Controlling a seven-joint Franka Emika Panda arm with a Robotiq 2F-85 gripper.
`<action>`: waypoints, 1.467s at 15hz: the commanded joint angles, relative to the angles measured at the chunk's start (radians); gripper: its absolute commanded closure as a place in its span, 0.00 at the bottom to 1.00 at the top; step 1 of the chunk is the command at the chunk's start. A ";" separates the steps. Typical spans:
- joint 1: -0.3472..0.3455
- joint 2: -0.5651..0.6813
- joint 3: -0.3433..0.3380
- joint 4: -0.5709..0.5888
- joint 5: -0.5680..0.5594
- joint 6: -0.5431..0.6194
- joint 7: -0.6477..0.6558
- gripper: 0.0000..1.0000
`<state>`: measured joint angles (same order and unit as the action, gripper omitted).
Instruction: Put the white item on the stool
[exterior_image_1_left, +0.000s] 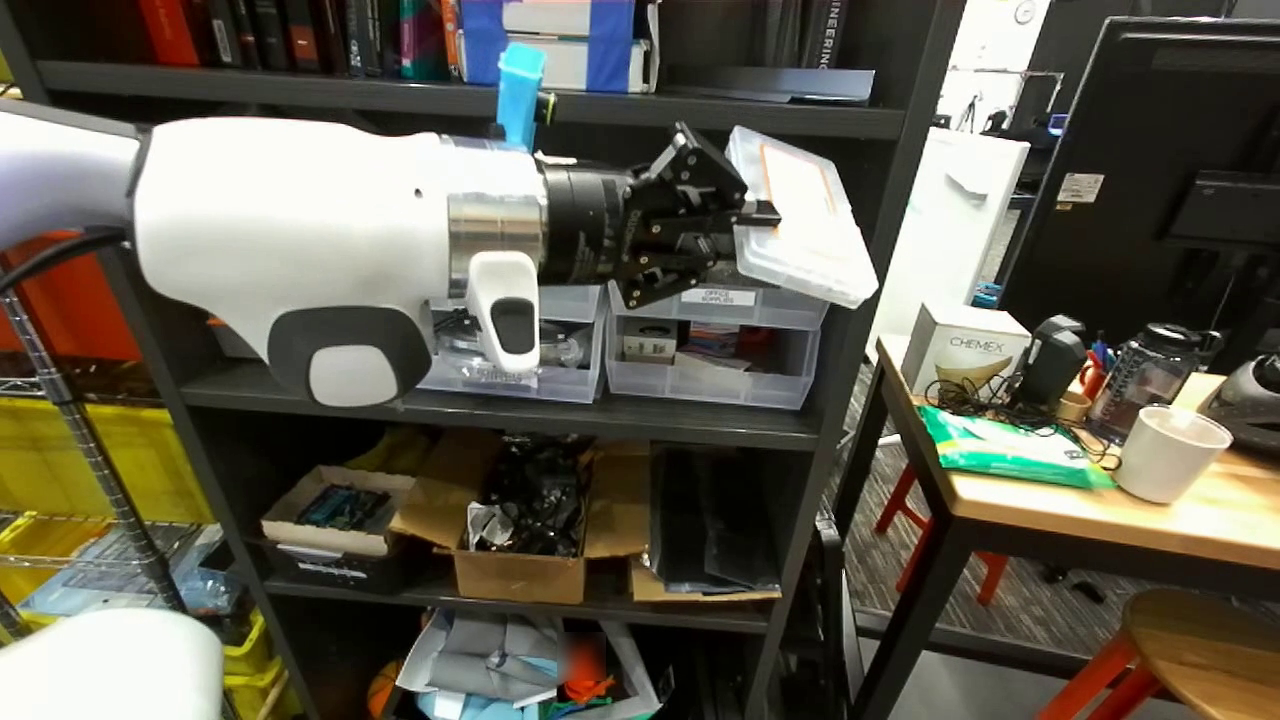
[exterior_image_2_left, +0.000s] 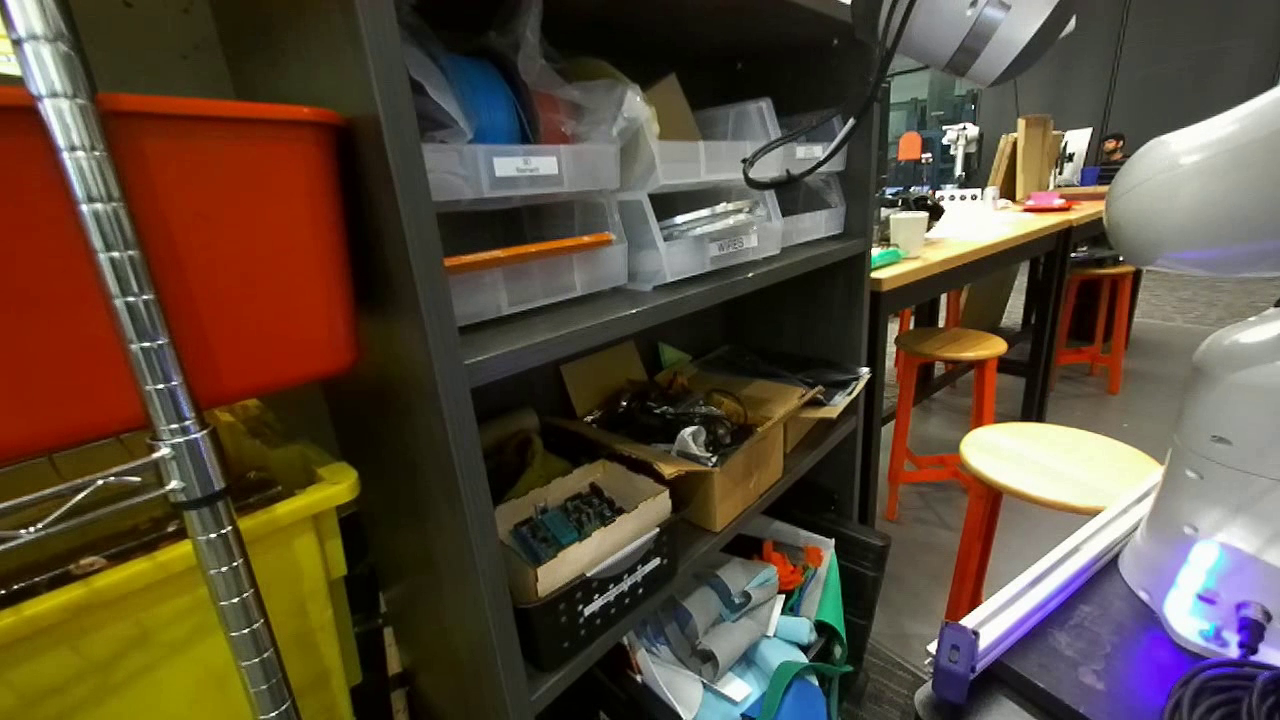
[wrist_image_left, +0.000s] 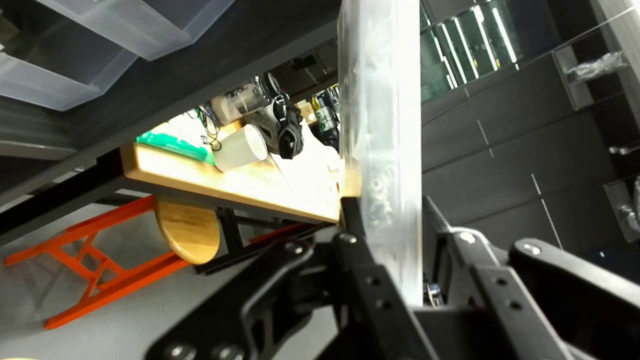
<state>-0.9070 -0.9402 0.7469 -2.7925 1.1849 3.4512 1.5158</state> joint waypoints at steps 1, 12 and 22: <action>-0.050 0.055 0.042 0.009 0.066 0.019 0.002 0.93; -0.249 0.223 0.235 0.000 0.112 0.021 0.108 0.93; -0.556 0.424 0.427 0.128 0.062 0.014 0.095 0.93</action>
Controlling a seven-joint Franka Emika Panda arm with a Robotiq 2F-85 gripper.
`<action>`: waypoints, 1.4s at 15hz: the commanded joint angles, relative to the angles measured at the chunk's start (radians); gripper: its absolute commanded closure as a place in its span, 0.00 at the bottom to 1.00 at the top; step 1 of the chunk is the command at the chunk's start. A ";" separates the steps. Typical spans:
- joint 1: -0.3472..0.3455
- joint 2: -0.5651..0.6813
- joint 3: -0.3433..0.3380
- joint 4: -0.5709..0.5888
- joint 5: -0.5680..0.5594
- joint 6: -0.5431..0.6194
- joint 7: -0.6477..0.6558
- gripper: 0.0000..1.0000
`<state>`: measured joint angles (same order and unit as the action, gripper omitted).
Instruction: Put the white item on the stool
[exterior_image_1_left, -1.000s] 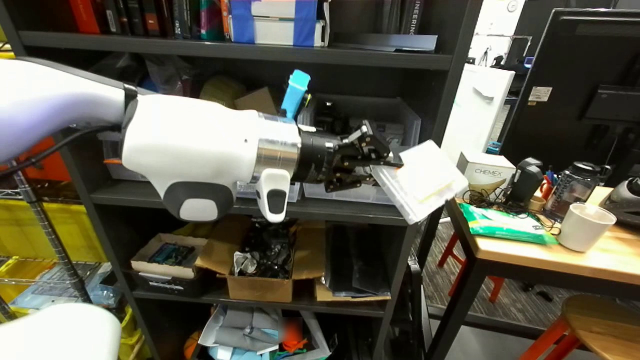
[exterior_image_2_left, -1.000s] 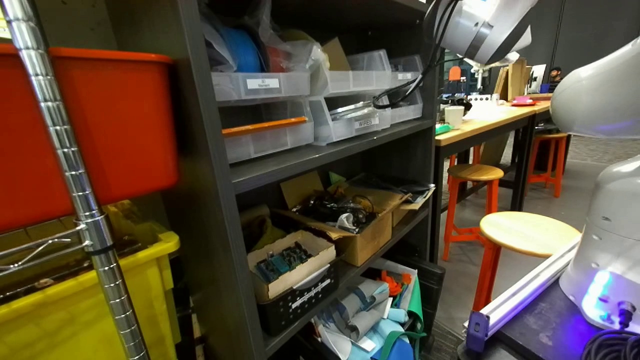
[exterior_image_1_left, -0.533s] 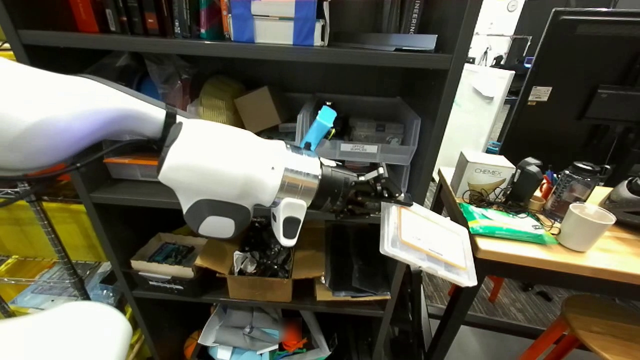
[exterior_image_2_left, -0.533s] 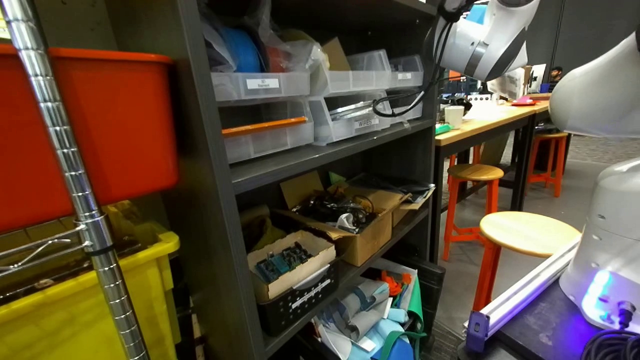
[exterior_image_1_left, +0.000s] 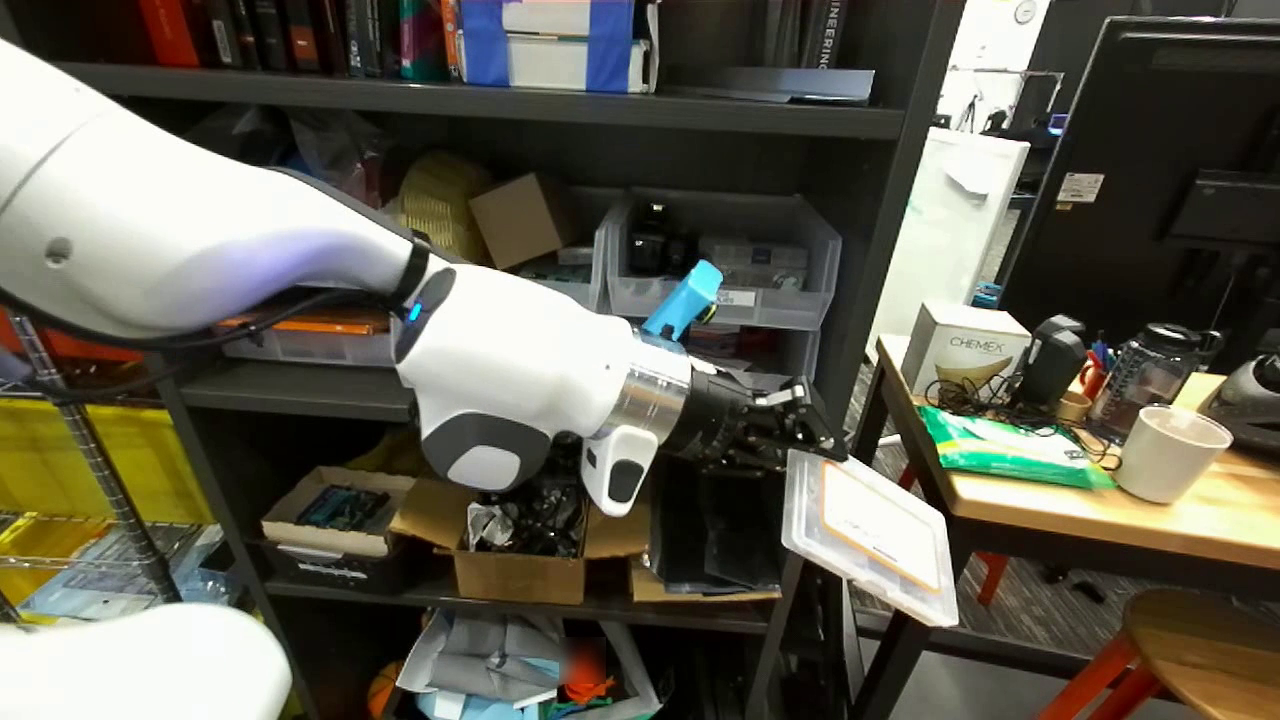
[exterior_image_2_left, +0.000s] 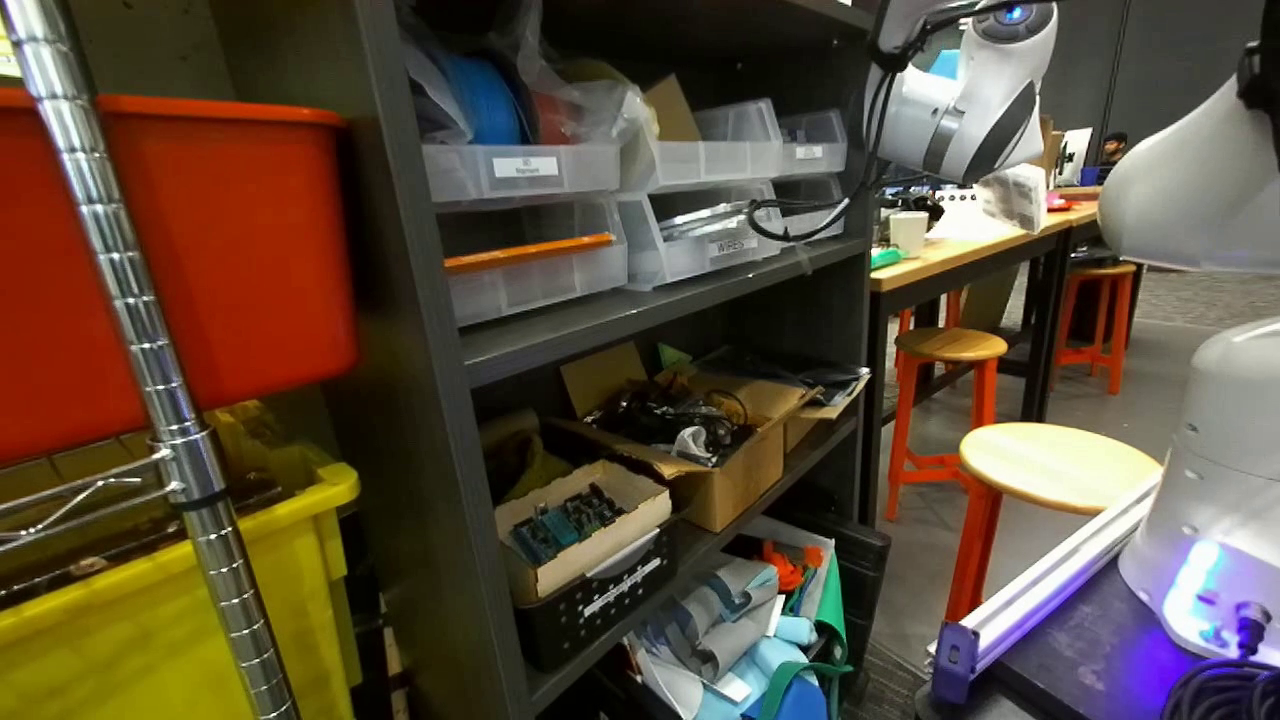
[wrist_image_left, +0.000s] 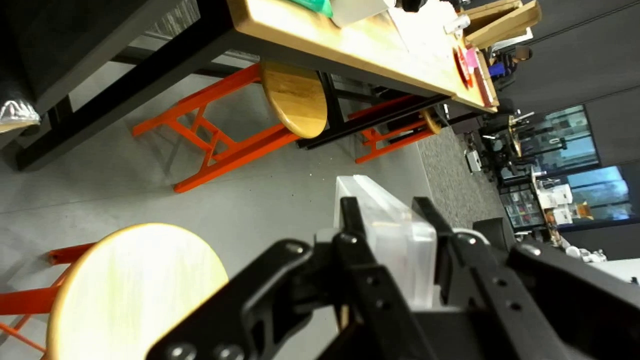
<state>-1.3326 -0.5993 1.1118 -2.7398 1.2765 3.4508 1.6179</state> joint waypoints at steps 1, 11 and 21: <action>-0.187 0.099 0.099 0.092 -0.035 0.008 -0.009 0.93; -0.743 0.023 0.510 0.283 -0.068 -0.202 0.047 0.93; -1.099 -0.175 0.750 0.525 -0.135 -0.429 0.168 0.93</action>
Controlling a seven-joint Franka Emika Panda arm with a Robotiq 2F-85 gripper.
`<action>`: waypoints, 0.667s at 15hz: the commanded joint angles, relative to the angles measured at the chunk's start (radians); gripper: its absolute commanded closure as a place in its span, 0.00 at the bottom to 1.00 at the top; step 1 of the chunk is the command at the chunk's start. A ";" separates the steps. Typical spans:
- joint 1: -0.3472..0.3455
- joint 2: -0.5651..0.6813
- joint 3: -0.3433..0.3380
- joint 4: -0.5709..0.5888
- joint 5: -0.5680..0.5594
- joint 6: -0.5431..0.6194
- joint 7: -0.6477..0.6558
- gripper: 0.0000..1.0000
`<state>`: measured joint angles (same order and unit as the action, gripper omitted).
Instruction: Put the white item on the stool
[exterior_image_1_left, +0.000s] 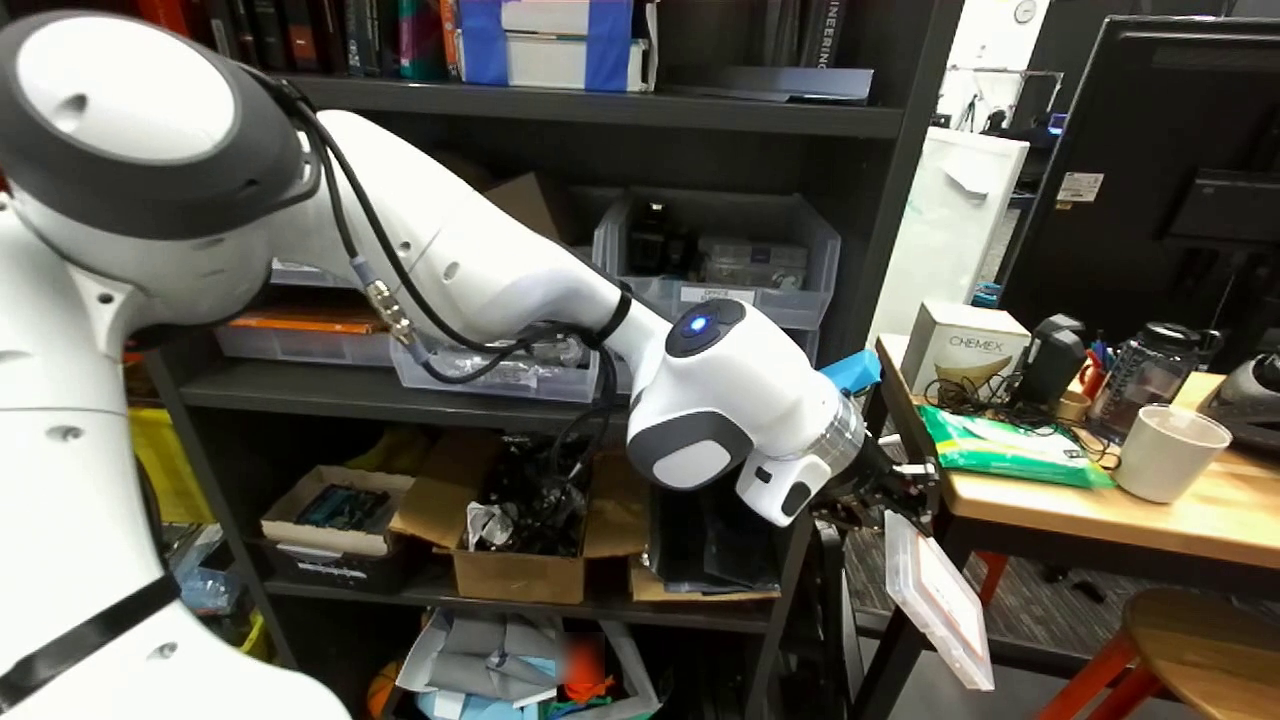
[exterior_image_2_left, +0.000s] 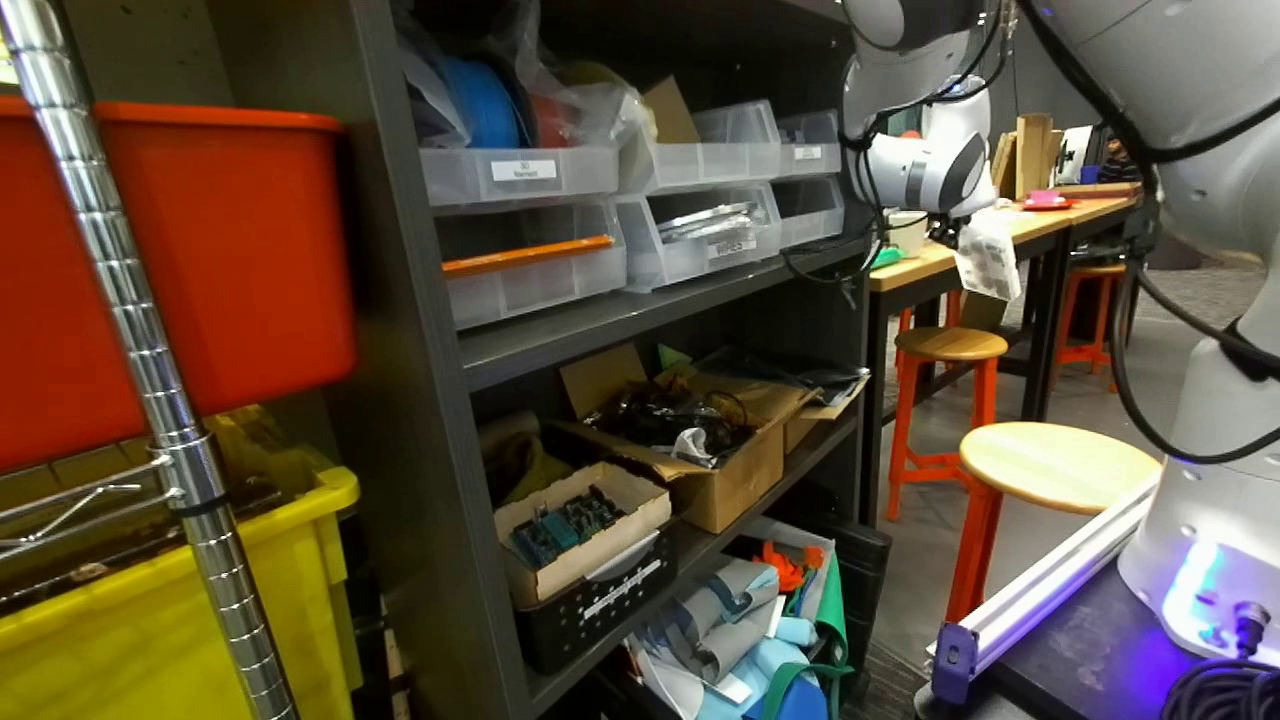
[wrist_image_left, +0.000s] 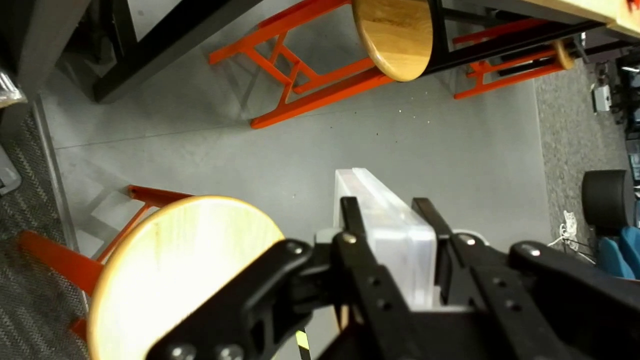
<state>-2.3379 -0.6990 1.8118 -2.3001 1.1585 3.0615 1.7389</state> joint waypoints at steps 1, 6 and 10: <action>-0.120 -0.091 0.069 0.107 -0.016 -0.057 0.047 0.93; -0.204 -0.195 0.118 0.178 0.009 -0.153 0.057 0.93; -0.227 -0.261 0.140 0.197 0.019 -0.227 0.073 0.93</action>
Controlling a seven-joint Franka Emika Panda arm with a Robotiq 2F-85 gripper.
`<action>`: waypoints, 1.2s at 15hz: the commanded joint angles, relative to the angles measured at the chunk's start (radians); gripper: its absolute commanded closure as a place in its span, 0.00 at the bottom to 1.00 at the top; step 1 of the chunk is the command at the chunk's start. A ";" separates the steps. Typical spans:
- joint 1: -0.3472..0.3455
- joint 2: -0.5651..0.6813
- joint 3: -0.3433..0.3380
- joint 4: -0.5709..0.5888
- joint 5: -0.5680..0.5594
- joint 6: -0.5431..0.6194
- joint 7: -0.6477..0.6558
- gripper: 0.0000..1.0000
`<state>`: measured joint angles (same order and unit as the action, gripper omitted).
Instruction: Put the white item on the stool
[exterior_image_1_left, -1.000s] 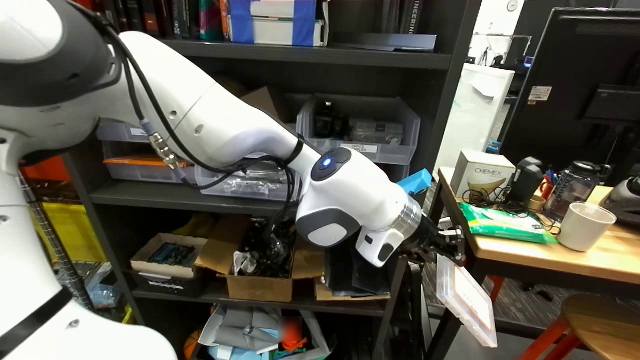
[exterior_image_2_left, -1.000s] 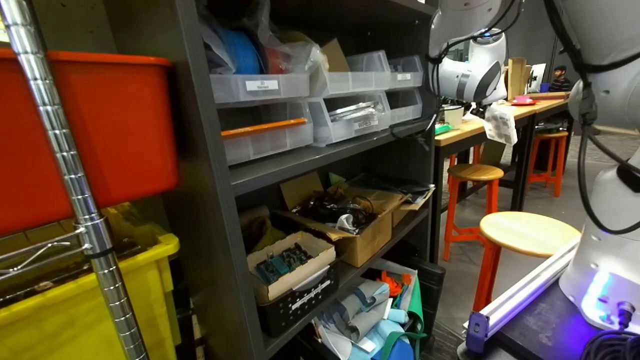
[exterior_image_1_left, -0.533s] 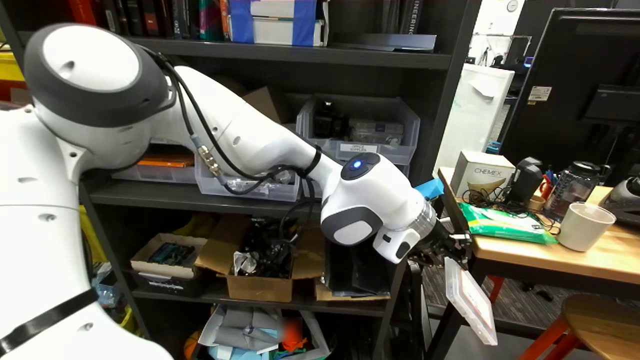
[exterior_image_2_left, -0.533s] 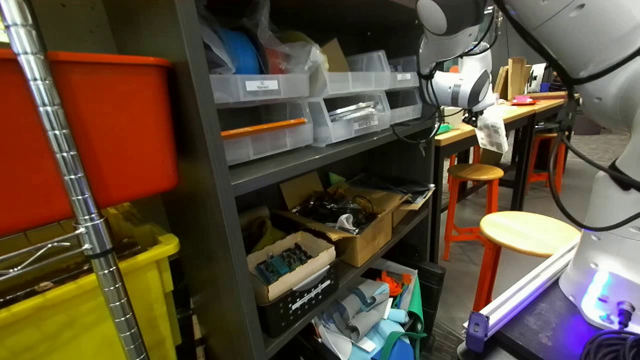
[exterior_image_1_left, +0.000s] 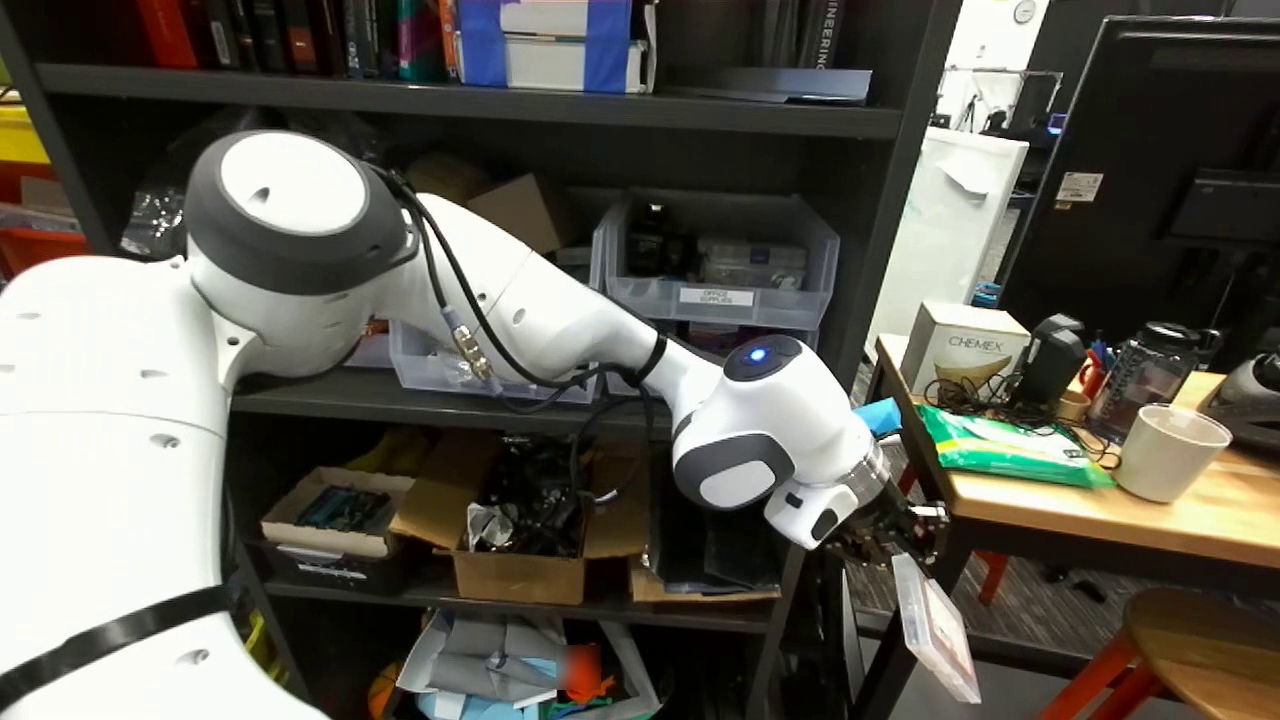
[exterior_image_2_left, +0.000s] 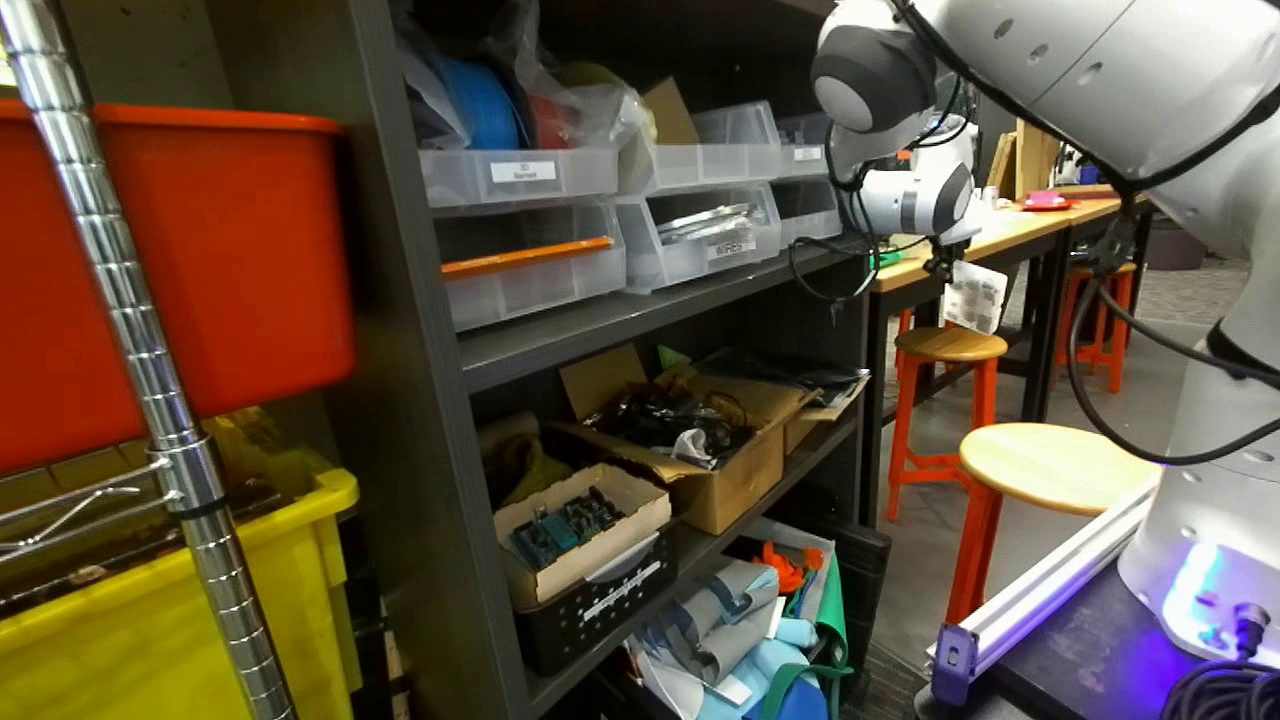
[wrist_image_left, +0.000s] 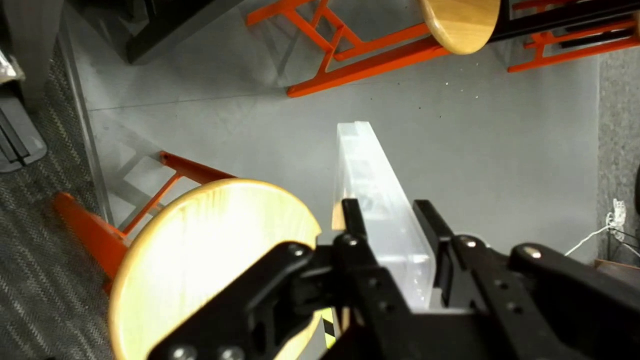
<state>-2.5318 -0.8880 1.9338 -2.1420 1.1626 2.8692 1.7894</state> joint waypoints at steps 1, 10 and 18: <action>-0.038 -0.086 0.026 0.041 0.021 -0.049 0.025 0.93; -0.070 -0.234 0.050 0.062 0.057 -0.179 0.067 0.93; -0.075 -0.376 0.011 0.085 0.130 -0.378 0.105 0.93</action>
<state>-2.6067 -1.1977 1.9847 -2.0763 1.2480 2.5666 1.8765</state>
